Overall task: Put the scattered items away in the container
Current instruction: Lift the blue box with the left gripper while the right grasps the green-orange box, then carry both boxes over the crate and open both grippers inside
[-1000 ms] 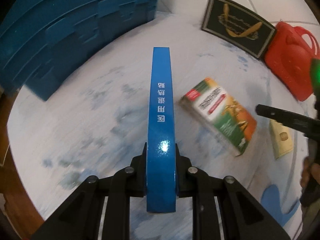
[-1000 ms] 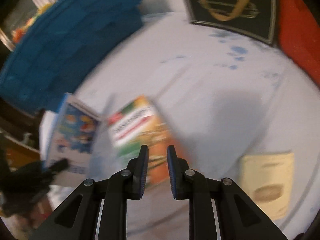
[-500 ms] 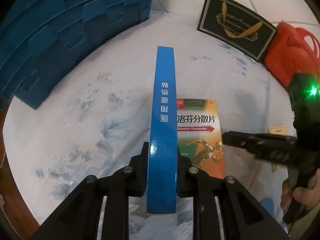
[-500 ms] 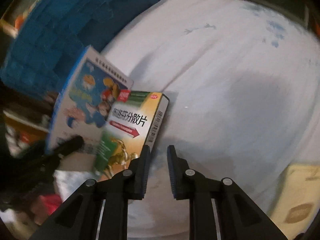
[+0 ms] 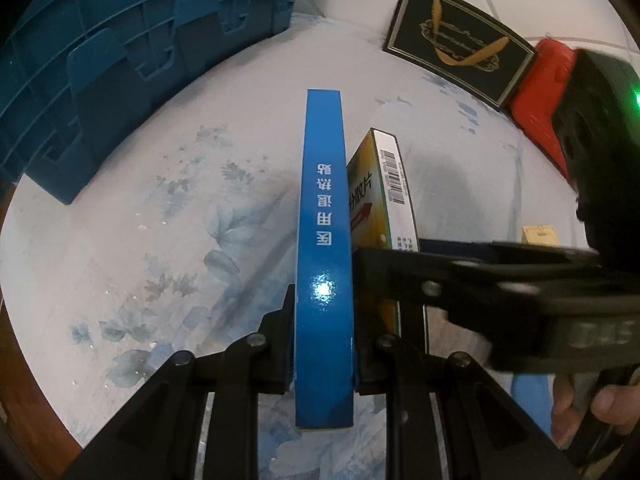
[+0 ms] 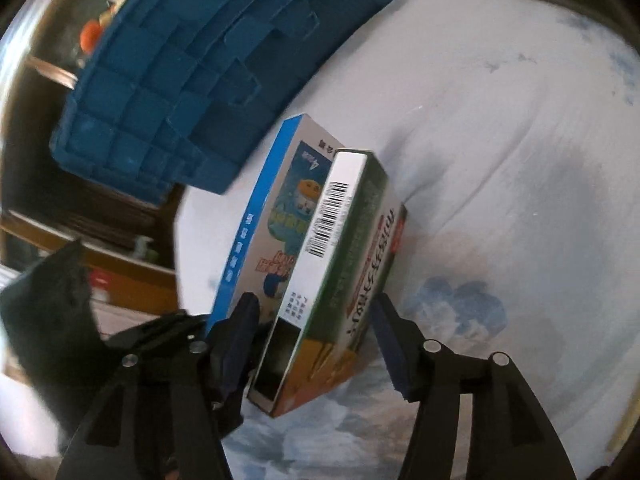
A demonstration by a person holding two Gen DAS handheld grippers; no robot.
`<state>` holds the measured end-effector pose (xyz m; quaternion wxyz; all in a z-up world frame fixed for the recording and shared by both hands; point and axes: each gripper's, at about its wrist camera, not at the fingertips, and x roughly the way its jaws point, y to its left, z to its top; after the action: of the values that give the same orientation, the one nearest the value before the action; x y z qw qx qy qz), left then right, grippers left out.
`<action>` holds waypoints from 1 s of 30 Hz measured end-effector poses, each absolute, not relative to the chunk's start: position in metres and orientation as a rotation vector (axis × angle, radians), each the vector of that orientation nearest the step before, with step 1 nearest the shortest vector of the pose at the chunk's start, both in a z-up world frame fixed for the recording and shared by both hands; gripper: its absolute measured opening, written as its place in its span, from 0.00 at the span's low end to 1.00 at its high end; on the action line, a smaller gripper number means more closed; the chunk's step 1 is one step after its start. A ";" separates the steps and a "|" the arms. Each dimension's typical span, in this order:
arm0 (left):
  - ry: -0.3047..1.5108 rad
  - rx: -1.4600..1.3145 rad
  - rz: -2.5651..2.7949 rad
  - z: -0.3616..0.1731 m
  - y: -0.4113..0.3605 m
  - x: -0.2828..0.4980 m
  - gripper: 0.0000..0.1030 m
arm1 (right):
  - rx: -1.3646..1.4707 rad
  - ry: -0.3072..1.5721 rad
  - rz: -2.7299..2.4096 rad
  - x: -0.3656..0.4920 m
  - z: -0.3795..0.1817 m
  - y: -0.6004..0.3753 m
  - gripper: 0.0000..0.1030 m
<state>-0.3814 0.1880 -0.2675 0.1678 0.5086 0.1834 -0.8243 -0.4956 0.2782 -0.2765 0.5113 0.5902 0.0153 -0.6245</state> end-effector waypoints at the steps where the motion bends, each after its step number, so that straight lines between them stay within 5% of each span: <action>1: 0.515 1.449 -2.345 -0.268 0.188 -0.380 0.19 | 1.433 0.073 -1.541 -0.496 -0.275 0.277 0.55; 2: 0.508 1.450 -2.345 -0.268 0.187 -0.380 0.19 | 1.444 0.091 -1.567 -0.497 -0.276 0.277 0.51; 3: 0.495 1.450 -2.344 -0.269 0.186 -0.379 0.19 | 1.461 0.097 -1.577 -0.498 -0.277 0.278 0.32; 4: 0.484 1.451 -2.352 -0.269 0.184 -0.378 0.19 | 1.474 0.113 -1.585 -0.497 -0.279 0.277 0.28; 13: 0.437 1.433 -2.407 -0.262 0.179 -0.370 0.18 | 1.460 0.202 -1.670 -0.477 -0.281 0.268 0.25; 30: 0.303 1.148 -2.556 -0.144 0.193 -0.322 0.18 | 1.197 0.284 -1.928 -0.437 -0.164 0.286 0.19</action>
<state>-0.3220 0.1930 -0.1444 0.1609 0.4021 0.1061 -0.8951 -0.4369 0.2862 -0.1643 0.4145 0.4762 0.1132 -0.7672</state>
